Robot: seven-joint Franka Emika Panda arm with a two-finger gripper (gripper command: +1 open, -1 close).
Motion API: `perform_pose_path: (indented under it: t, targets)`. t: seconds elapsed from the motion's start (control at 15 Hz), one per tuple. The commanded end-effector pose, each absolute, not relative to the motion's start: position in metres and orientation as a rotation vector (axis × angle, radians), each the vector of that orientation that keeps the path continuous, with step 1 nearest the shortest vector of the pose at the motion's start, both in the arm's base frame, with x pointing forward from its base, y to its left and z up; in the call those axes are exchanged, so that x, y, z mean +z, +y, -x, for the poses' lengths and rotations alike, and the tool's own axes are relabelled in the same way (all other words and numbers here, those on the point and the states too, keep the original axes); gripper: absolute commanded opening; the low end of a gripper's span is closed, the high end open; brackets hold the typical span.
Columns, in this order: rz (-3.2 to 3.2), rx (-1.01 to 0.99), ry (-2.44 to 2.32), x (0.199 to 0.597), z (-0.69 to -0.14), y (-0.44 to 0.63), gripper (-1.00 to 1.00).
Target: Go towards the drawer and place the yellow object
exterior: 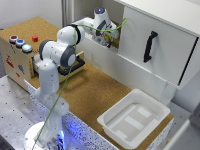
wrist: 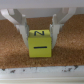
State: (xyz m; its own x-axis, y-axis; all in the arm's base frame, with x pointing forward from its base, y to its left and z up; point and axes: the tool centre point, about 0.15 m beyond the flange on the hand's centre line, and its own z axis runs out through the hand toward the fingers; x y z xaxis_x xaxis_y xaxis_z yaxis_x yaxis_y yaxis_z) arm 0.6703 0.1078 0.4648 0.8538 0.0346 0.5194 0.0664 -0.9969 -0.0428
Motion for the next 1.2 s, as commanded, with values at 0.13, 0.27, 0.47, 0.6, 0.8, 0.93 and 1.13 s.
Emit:
perform_pose_path:
  t: [0.13,0.27,0.47,0.6,0.8,0.93,1.13]
  targets:
    - [2.92,-0.73,-0.349,0.483,-0.554,0.118,-1.0]
    - [2.869,-0.747,-0.486,0.5,-0.511,0.128,-1.0]
    - [2.758,-0.515,-0.746,0.478,-0.475,0.156,-1.0]
    - [2.692,-0.361,-0.977,0.438,-0.446,0.192,-1.0]
    - [2.578,-0.337,-1.273,0.422,-0.416,0.223,-1.0]
    - [2.501,-0.31,-1.41,0.42,-0.404,0.236,-1.0]
    - [2.425,-0.298,-1.525,0.414,-0.395,0.256,-1.0]
